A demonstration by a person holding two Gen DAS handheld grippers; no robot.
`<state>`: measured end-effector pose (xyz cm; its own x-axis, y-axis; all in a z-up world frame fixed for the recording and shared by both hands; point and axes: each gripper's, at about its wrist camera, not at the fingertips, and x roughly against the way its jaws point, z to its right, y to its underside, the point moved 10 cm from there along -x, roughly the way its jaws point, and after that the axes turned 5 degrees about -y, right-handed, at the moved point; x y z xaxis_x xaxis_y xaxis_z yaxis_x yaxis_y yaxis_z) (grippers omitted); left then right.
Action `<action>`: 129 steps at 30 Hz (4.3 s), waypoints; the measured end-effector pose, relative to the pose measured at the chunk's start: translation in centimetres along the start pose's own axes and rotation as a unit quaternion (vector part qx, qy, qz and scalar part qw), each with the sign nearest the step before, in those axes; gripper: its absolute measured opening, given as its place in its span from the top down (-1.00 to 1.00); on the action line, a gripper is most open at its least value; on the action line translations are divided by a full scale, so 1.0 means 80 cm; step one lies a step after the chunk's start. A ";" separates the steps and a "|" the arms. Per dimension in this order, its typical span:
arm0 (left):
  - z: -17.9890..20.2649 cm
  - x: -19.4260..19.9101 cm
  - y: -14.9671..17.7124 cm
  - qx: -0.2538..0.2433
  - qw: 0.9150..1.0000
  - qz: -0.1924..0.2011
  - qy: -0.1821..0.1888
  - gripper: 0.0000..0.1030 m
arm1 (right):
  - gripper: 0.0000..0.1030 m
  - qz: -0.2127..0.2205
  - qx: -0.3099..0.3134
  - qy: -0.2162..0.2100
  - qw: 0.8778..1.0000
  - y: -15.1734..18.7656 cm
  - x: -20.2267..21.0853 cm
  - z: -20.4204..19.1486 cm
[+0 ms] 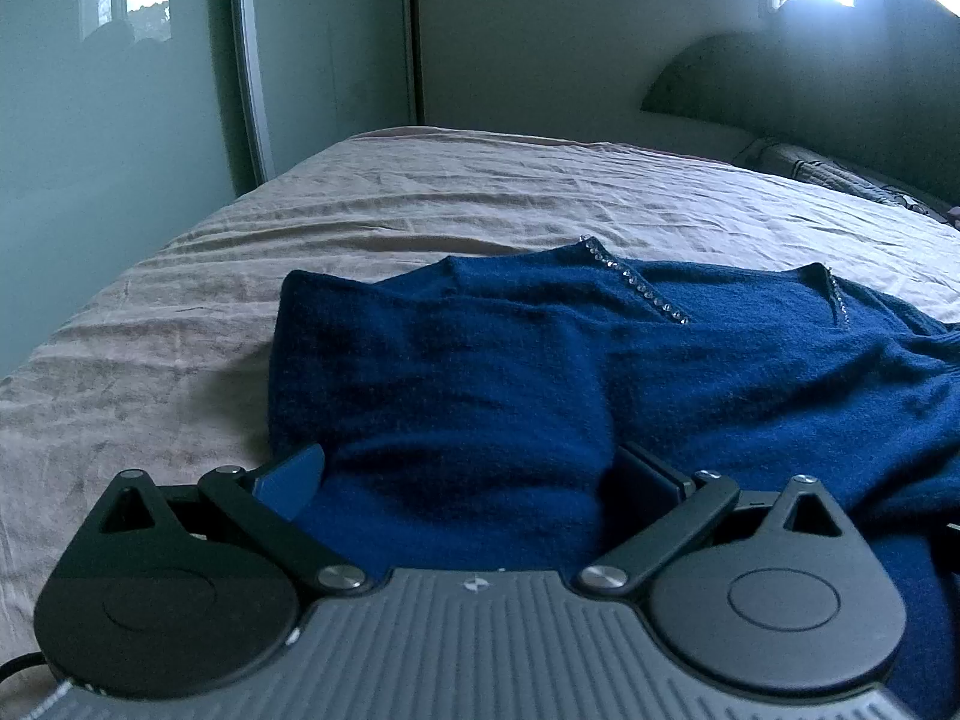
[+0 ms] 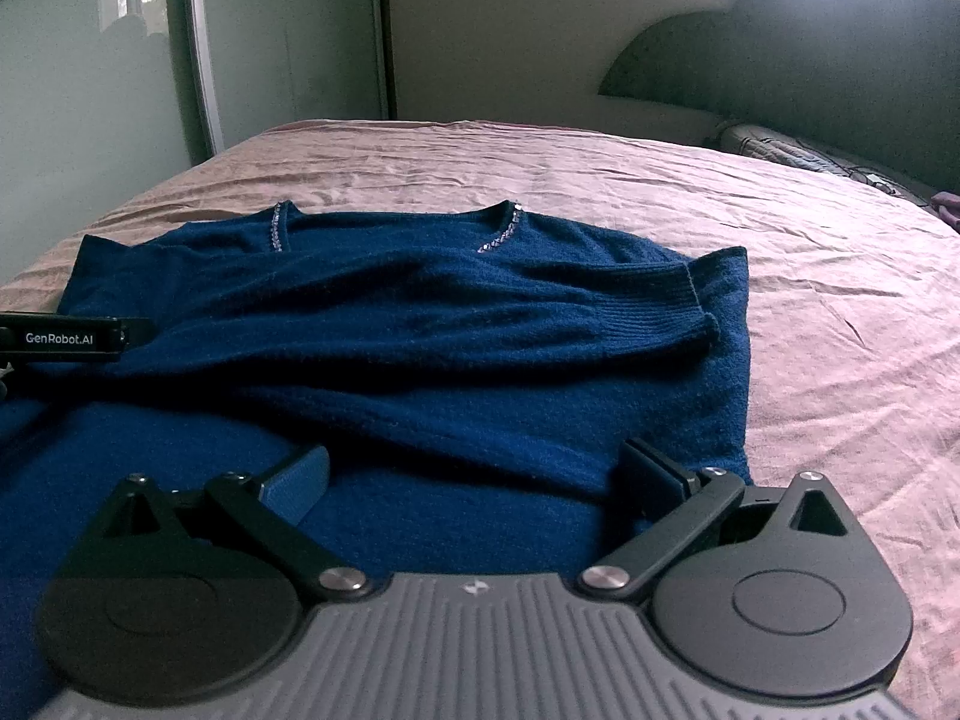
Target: Fold small clothes
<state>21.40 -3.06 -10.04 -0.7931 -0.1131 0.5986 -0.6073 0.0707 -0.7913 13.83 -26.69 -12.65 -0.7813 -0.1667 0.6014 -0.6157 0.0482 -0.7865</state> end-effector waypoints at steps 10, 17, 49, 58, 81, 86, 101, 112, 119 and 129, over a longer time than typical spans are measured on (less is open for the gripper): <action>0.000 0.000 0.000 0.000 1.000 0.000 0.000 -1.00 | -1.00 0.000 0.000 0.000 1.000 0.000 0.000 0.000; -0.001 0.000 0.000 0.002 1.000 0.000 0.001 -1.00 | -1.00 0.000 0.001 0.001 1.000 0.000 0.000 0.000; -0.042 0.136 0.070 -0.005 0.999 -0.042 -0.007 -0.99 | -1.00 -0.010 0.025 -0.061 0.998 0.061 0.145 -0.069; -0.046 0.184 0.082 -0.005 0.999 -0.032 -0.006 -0.99 | -1.00 -0.001 0.018 -0.055 0.998 0.083 0.184 -0.079; -0.090 0.268 0.122 0.012 0.999 -0.035 -0.003 -0.92 | -1.00 -0.009 -0.038 -0.133 0.990 0.130 0.264 -0.091; -0.110 0.277 0.137 0.003 0.999 -0.048 -0.009 -0.90 | -1.00 -0.029 -0.042 -0.135 0.990 0.147 0.265 -0.095; -0.096 0.283 0.190 -0.029 0.995 -0.098 0.019 -0.91 | -1.00 -0.035 -0.047 -0.172 0.983 0.159 0.265 -0.106; -0.099 0.282 0.191 -0.025 0.995 -0.100 0.015 -0.92 | -1.00 -0.028 -0.042 -0.166 0.985 0.159 0.268 -0.105; -0.095 0.282 0.193 -0.039 0.994 -0.098 0.011 -0.92 | -1.00 -0.034 0.007 -0.168 0.985 0.164 0.272 -0.119; -0.092 0.283 0.194 -0.062 0.993 -0.097 0.023 -0.88 | -1.00 -0.036 -0.020 -0.163 0.986 0.163 0.273 -0.101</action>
<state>-6.31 2.81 -7.88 -0.6602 -0.0919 0.7454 -0.7478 0.1732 -0.6410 -12.09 -21.75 -8.62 -0.6651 -0.4788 0.5730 -0.6768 0.0624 -0.7335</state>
